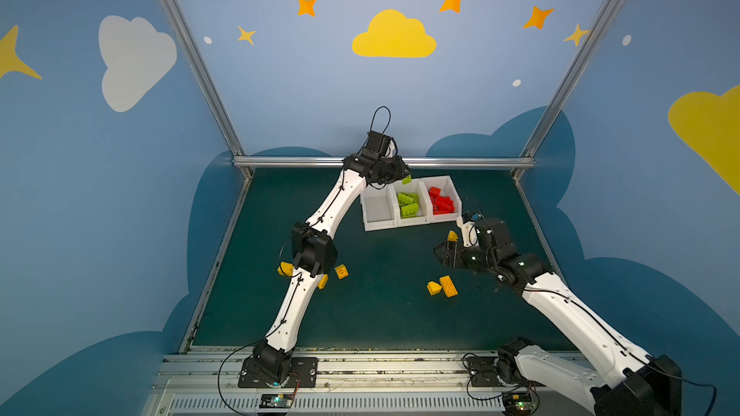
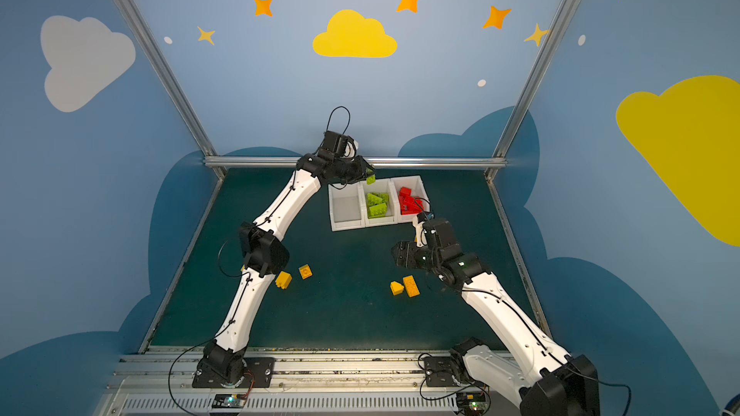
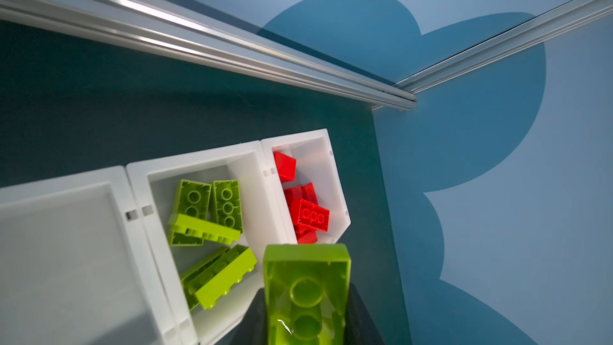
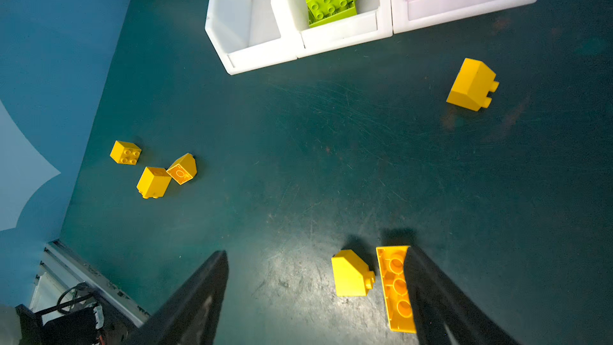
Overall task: Sort the legos into containers by color
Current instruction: Place the lego in the container, then pick up the lego from the middle-right of the table.
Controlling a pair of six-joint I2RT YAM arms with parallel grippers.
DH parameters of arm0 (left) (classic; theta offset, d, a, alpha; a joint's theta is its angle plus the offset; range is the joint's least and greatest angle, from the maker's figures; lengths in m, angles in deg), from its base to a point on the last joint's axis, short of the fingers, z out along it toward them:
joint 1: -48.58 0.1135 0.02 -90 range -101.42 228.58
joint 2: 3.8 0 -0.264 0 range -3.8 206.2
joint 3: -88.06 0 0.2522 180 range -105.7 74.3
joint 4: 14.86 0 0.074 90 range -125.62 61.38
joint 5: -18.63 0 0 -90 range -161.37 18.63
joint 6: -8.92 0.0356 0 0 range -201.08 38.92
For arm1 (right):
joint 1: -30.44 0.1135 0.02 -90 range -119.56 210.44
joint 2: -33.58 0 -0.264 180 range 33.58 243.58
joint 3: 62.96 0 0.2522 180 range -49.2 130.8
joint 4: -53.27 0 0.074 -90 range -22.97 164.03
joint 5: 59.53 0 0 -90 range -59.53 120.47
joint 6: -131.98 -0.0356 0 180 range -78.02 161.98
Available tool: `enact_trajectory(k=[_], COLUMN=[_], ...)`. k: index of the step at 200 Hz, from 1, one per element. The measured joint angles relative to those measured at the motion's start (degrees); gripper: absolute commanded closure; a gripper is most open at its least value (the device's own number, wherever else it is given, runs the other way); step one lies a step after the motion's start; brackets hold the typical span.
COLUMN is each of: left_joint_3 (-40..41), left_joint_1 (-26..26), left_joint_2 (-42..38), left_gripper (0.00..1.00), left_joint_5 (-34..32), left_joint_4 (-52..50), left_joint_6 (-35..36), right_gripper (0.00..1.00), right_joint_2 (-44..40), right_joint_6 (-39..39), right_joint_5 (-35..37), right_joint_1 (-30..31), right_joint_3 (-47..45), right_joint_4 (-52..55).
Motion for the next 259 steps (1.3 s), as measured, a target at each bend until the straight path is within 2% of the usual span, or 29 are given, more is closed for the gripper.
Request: enact_trajectory(k=[85,141,179,201,219,259], left_joint_3=[0.1,-0.5,-0.2,4.4,12.3,40.7], left_joint_1=[1.7,1.8,1.9,1.7,1.3,-1.7], left_joint_2=[9.3,9.6,8.5,3.0,-5.5,-31.5], left_gripper=[0.63,0.42,0.39,0.37,0.36,0.33], left_joint_5=[6.0,6.4,5.7,4.0,1.9,-4.0], left_joint_4=[8.0,8.7,6.2,3.1,1.4,6.3], left_joint_6=[-7.3,-7.4,-6.3,-4.2,-1.7,1.4], right_gripper=[0.19,0.14,0.13,0.12,0.12,0.12], right_joint_2=[1.2,2.0,4.2,9.7,15.5,29.4], right_joint_6=[0.1,-0.5,-1.0,-1.4,-1.5,-1.4], right_joint_5=[0.2,1.8,3.7,4.2,5.1,8.5], right_joint_1=[0.3,-0.3,-5.3,-9.3,-11.0,-11.4], right_joint_3=[0.7,0.7,1.1,3.3,6.5,15.2], right_joint_4=[1.7,2.4,2.8,2.8,2.8,2.9])
